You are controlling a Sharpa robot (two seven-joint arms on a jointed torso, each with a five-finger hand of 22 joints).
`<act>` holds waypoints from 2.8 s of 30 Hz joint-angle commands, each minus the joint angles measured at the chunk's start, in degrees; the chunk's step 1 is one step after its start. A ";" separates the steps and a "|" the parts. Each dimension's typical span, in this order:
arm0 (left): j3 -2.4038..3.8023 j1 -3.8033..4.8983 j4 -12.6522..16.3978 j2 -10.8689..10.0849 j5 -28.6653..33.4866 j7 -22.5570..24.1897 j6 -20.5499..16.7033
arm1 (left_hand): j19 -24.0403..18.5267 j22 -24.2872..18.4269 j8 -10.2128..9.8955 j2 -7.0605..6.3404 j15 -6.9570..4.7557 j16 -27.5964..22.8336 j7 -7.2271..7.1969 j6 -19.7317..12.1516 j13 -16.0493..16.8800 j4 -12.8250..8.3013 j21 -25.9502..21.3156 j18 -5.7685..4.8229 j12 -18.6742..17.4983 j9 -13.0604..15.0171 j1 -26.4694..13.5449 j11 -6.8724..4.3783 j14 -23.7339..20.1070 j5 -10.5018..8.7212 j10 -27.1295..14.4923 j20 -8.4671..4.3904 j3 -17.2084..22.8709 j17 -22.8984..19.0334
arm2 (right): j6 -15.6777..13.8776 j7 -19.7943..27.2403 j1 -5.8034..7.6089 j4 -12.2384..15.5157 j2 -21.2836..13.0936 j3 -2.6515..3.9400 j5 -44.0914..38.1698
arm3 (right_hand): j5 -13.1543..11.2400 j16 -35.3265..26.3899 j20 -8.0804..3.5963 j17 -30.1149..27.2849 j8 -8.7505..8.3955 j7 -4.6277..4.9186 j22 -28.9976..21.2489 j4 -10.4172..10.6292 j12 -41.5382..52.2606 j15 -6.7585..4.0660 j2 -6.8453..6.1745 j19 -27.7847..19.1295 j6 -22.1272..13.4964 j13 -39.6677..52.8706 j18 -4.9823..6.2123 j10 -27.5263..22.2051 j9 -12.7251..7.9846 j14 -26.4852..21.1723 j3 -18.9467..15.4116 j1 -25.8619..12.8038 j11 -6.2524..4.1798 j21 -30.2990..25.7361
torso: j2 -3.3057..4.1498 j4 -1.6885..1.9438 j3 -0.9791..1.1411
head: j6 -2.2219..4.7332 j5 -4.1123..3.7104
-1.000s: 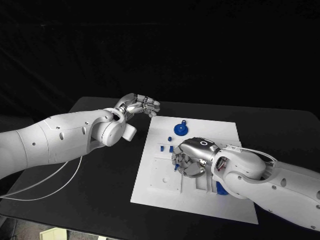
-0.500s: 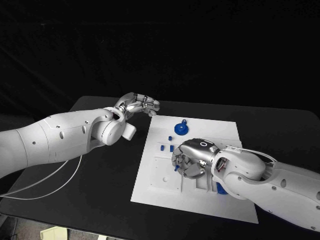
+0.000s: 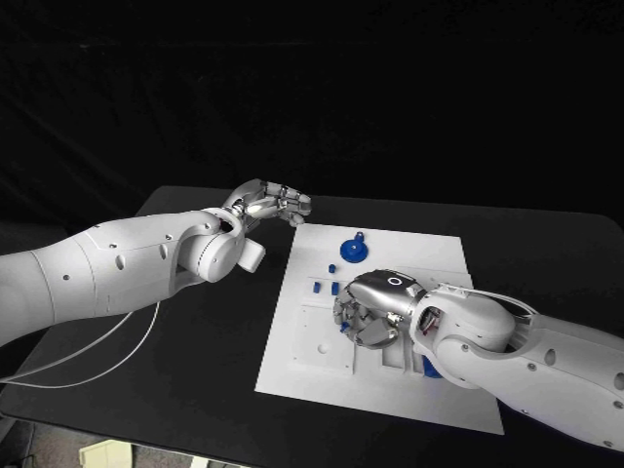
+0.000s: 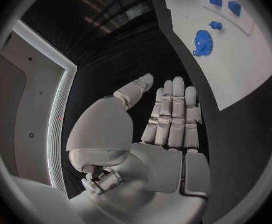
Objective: Assemble the parts on the task board
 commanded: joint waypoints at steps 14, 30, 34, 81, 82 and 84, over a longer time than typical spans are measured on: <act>0.05 0.06 0.10 -0.07 0.32 0.34 0.42 | -0.07 0.10 0.00 -0.18 0.24 -0.43 0.13 -0.45 -0.08 0.07 -0.28 0.48 -0.37 -0.10 -0.57 0.18 0.35 0.19 -0.28 0.22 -0.12 0.15 | 3.29 0.52 -0.14 -0.73 0.64 -0.83 0.50 | 11.89 -0.77 0.13 -0.75 -0.90 0.57 0.69 -0.66 -2.19 0.53 0.27 -1.18 -1.01 0.94 0.75 -1.57 0.91 -1.23 -8.40 -3.09 0.87 -0.15 | 0.01 -0.01 -0.03 | -0.08 0.06; 0.05 0.07 0.01 -0.19 0.32 0.22 0.50 | -0.08 0.12 0.00 -0.20 0.24 -0.51 0.14 -0.50 -0.08 0.06 -0.31 0.48 -0.40 -0.11 -0.57 0.19 0.36 0.21 -0.30 0.23 -0.11 0.25 | -1.42 1.57 -0.11 0.34 -1.33 -0.82 3.24 | 11.37 -3.55 1.25 -4.62 -5.30 3.89 -0.27 -0.66 -4.68 3.03 -1.90 -3.22 -8.32 -1.59 0.75 -10.41 -0.95 -2.53 -15.43 -3.35 3.72 -2.58 | 0.00 0.00 0.02 | 0.14 0.00; 0.05 0.07 -0.13 -0.21 0.32 0.80 -0.26 | -0.09 0.13 0.00 -0.19 0.24 -0.55 0.15 -0.51 -0.09 0.05 -0.32 0.49 -0.41 -0.12 -0.56 0.19 0.36 0.22 -0.31 0.23 -0.09 0.28 | -0.65 2.35 0.01 1.45 -2.45 0.09 5.56 | 11.11 -3.47 1.26 -4.88 -5.54 4.13 -0.32 -0.62 -4.66 3.21 -2.79 -3.13 -8.80 -2.11 0.75 -11.16 -1.17 -2.45 -15.89 -3.24 3.91 -2.69 | -0.02 -0.04 0.02 | 0.36 -0.36; 0.04 0.01 -0.52 0.87 2.61 0.79 0.51 | -0.59 0.30 0.06 -0.15 0.51 -1.53 0.27 -0.78 -0.13 0.07 -0.73 0.34 -0.66 -0.23 -0.81 0.28 -0.11 0.42 -0.43 0.45 -0.07 0.90 | 13.49 -4.64 6.62 3.10 -13.38 3.36 1.96 | 4.11 0.71 0.84 -4.20 -5.07 3.74 1.44 -0.82 -4.11 3.62 -3.56 -3.03 -8.96 -5.77 0.75 -13.08 -2.07 -3.69 -20.94 0.46 4.41 -2.09 | -0.06 -0.06 -0.04 | 3.91 -4.90; 0.04 0.01 -0.50 0.87 2.61 0.80 0.56 | -0.62 0.31 0.06 -0.14 0.53 -1.56 0.27 -0.78 -0.13 0.06 -0.75 0.33 -0.68 -0.23 -0.81 0.29 -0.13 0.42 -0.44 0.46 -0.07 0.92 | 13.54 -4.66 6.56 2.97 -13.27 3.07 1.91 | 4.09 0.76 0.85 -4.22 -5.01 3.72 1.46 -0.83 -4.07 3.59 -3.40 -3.04 -8.88 -5.79 0.75 -12.96 -2.07 -3.73 -20.96 0.82 4.38 -2.09 | -0.05 -0.03 -0.05 | 3.85 -4.96; 0.04 0.01 -0.46 0.86 2.65 0.81 0.64 | -0.67 0.33 0.06 -0.14 0.55 -1.62 0.28 -0.80 -0.14 0.06 -0.77 0.32 -0.70 -0.24 -0.83 0.30 -0.16 0.41 -0.47 0.48 -0.07 0.95 | 13.09 -4.78 6.30 2.69 -12.97 2.78 1.58 | 3.92 0.88 0.86 -4.24 -4.92 3.71 1.52 -0.83 -3.99 3.54 -3.05 -3.04 -8.74 -5.81 0.75 -12.74 -2.08 -3.77 -20.96 1.44 4.32 -2.09 | -0.05 -0.04 -0.08 | 3.76 -4.99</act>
